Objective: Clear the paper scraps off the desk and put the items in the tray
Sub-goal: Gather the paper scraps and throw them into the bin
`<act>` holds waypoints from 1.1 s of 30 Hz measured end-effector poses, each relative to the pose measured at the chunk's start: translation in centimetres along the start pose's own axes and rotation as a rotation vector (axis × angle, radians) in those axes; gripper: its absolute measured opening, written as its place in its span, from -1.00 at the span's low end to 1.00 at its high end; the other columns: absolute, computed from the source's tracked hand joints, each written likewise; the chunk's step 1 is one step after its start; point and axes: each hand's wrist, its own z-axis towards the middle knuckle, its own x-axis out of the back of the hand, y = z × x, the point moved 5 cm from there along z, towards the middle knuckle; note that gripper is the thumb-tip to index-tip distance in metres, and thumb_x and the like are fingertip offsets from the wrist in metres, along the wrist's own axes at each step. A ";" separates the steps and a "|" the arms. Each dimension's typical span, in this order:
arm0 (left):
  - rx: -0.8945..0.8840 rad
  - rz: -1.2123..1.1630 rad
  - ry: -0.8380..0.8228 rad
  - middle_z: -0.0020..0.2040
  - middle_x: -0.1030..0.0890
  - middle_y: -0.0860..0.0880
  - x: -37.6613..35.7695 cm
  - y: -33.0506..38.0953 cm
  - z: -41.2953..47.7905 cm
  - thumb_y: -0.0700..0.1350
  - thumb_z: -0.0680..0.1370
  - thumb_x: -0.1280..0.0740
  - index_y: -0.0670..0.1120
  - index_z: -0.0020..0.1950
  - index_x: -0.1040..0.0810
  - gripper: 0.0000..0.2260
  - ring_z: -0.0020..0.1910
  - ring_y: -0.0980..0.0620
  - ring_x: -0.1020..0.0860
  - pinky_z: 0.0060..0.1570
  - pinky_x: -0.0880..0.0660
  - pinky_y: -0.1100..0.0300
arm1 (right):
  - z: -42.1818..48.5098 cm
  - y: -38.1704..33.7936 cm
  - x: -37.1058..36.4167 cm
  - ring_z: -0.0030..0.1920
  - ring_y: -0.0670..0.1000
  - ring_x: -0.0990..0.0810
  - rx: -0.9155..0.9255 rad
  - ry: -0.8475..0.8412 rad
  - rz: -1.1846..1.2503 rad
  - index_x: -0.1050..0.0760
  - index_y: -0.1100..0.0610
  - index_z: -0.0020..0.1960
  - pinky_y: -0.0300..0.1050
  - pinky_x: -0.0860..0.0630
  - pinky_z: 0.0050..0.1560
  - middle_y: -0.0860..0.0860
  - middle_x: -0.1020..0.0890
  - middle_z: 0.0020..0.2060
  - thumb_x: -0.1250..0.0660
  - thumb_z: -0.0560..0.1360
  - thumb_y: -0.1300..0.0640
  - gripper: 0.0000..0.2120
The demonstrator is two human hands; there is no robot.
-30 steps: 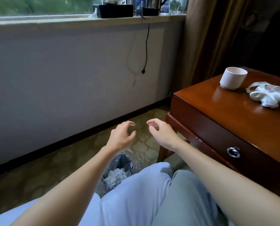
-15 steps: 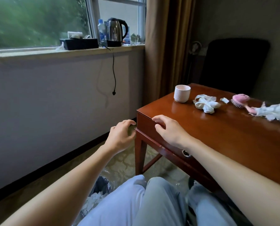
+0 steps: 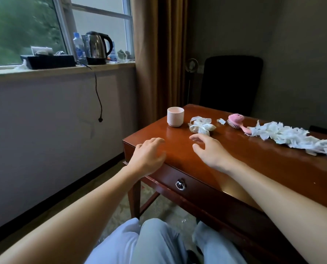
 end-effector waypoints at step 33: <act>-0.120 -0.066 -0.114 0.46 -0.39 0.03 -9.6 4.9 18.7 -0.04 0.57 -0.21 -0.01 0.41 -0.39 -0.61 0.41 -0.02 -0.35 0.38 -0.28 -0.10 | 16.7 12.6 2.3 0.43 0.09 -0.22 -0.135 0.023 -0.176 -0.54 0.04 0.28 0.01 -0.20 0.42 -0.06 -0.39 0.40 -0.20 0.56 0.03 -0.67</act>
